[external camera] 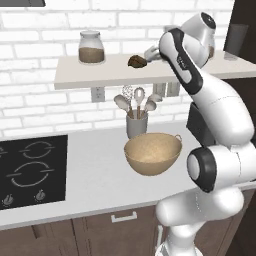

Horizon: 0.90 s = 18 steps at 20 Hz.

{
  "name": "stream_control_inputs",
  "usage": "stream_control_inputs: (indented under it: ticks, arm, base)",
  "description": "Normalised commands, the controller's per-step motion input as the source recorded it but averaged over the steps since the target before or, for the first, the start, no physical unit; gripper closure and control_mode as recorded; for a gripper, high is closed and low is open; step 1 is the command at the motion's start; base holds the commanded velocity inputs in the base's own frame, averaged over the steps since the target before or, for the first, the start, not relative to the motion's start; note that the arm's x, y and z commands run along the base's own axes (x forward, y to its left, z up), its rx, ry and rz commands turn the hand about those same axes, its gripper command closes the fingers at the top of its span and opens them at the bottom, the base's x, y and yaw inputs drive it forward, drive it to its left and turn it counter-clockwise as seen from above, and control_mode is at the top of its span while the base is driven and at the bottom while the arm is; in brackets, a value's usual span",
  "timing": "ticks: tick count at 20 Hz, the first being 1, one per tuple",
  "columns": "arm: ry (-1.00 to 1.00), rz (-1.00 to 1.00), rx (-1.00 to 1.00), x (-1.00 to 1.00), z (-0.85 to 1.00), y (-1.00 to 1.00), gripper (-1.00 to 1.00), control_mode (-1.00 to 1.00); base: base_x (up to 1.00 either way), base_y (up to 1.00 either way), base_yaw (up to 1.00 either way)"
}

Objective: Open the cabinet, pick up the bread from the cabinet and place it in the basket. Then move the basket to the dining counter.

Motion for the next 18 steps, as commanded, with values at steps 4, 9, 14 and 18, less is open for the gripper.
stream_control_inputs:
  ticks: [4,9,14,18]
  arm:
    - [0.15,0.08,0.00,0.53,0.00,0.21,-1.00,-1.00]
    - [0.09,0.06,0.00,0.48,0.00,0.08,-1.00,-1.00]
    - [0.00,0.08,0.00,0.34,-0.03,0.00,-1.00,-1.00]
    - [0.00,0.10,0.00,0.11,-0.26,0.00,-1.00,-1.00]
  base:
    - [0.00,0.00,0.00]
    - [0.00,0.00,0.00]
    - [0.00,0.00,0.00]
    - [0.00,0.00,0.00]
